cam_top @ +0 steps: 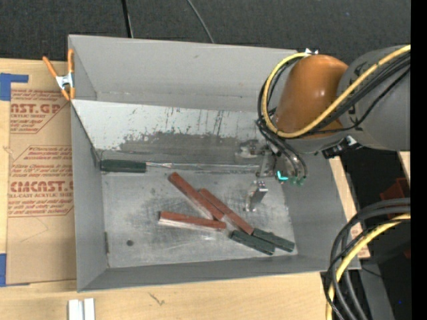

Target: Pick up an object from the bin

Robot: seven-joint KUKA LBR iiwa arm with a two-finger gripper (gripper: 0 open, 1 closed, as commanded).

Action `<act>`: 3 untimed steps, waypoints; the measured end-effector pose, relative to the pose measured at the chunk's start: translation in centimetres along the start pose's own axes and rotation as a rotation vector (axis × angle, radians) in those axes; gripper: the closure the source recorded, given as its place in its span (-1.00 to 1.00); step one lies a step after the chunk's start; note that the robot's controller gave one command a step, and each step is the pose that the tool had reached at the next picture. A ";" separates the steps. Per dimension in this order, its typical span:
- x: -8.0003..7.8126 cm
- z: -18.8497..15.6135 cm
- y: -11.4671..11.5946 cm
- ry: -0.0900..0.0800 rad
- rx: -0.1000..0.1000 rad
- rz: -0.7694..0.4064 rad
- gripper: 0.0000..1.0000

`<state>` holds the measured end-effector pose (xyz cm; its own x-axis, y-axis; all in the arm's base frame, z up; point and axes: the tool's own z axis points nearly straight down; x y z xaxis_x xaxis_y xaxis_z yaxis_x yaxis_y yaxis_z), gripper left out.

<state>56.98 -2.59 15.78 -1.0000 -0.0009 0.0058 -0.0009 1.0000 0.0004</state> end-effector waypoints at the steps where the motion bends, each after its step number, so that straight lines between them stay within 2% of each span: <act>1: -0.2 -0.4 0.0 -0.007 0.000 0.000 -1.00; 2: 2.9 8.5 0.0 -0.002 -0.002 0.105 1.00; 3: 2.9 8.5 0.0 -0.002 -0.002 0.104 1.00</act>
Offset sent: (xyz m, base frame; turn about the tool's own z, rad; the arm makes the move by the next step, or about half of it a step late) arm -0.0298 -0.0007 -0.0878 0.1057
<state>54.06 -2.56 7.28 -0.9946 0.1033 0.0036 0.1033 0.9947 0.0015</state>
